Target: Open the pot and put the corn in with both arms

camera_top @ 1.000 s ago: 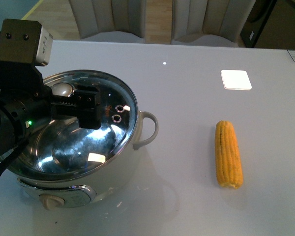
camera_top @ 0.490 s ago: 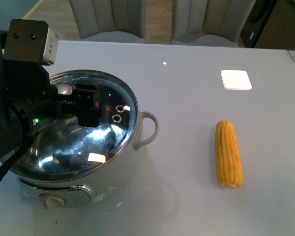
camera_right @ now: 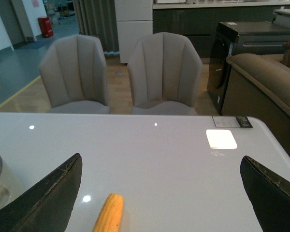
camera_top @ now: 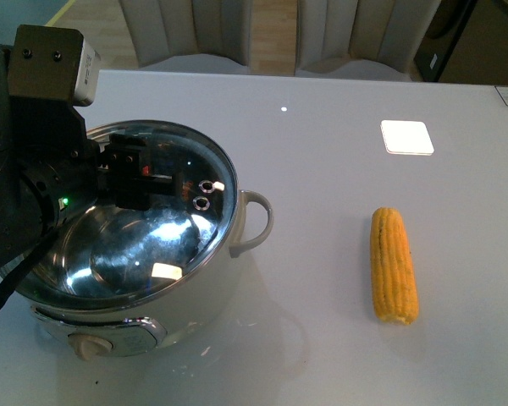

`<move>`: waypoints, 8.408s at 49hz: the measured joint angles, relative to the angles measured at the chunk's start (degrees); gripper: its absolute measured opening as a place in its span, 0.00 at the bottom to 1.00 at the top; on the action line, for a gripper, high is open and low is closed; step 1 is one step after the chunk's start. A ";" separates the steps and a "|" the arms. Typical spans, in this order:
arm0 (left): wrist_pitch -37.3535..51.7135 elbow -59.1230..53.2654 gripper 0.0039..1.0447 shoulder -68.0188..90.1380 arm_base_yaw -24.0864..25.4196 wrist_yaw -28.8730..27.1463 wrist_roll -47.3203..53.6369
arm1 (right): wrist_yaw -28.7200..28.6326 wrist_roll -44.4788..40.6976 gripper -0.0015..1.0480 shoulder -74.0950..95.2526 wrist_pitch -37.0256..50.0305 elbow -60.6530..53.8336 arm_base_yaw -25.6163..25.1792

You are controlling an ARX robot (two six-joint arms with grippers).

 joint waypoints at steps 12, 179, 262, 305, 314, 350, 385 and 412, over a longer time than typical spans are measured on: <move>-0.79 0.11 0.41 -0.59 0.00 -0.44 0.15 | 0.00 0.00 0.92 0.00 0.00 0.00 0.00; 24.44 17.99 0.55 38.38 49.88 19.61 10.10 | 0.00 0.02 0.92 0.00 0.00 0.00 -0.02; -19.61 -19.98 0.94 -65.53 45.51 24.35 6.19 | 0.00 0.00 0.92 0.00 0.00 0.00 -0.02; -32.44 -31.28 0.03 -91.19 24.83 12.26 4.26 | -0.02 0.00 0.92 0.00 0.00 0.00 -0.02; -36.83 -31.28 0.03 -96.13 20.48 9.49 4.26 | 0.00 0.00 0.92 0.00 0.00 0.00 0.00; -55.28 -31.26 0.03 -114.25 20.39 9.40 4.26 | -0.02 0.00 0.92 0.00 0.00 0.00 -0.02; -55.39 -31.26 0.94 -114.40 20.39 9.53 4.28 | -6.99 8.02 0.92 13.44 -22.27 8.72 -1.55; -55.41 -31.26 0.93 -114.40 20.39 9.42 4.26 | 5.42 15.15 0.92 58.45 4.66 13.03 12.09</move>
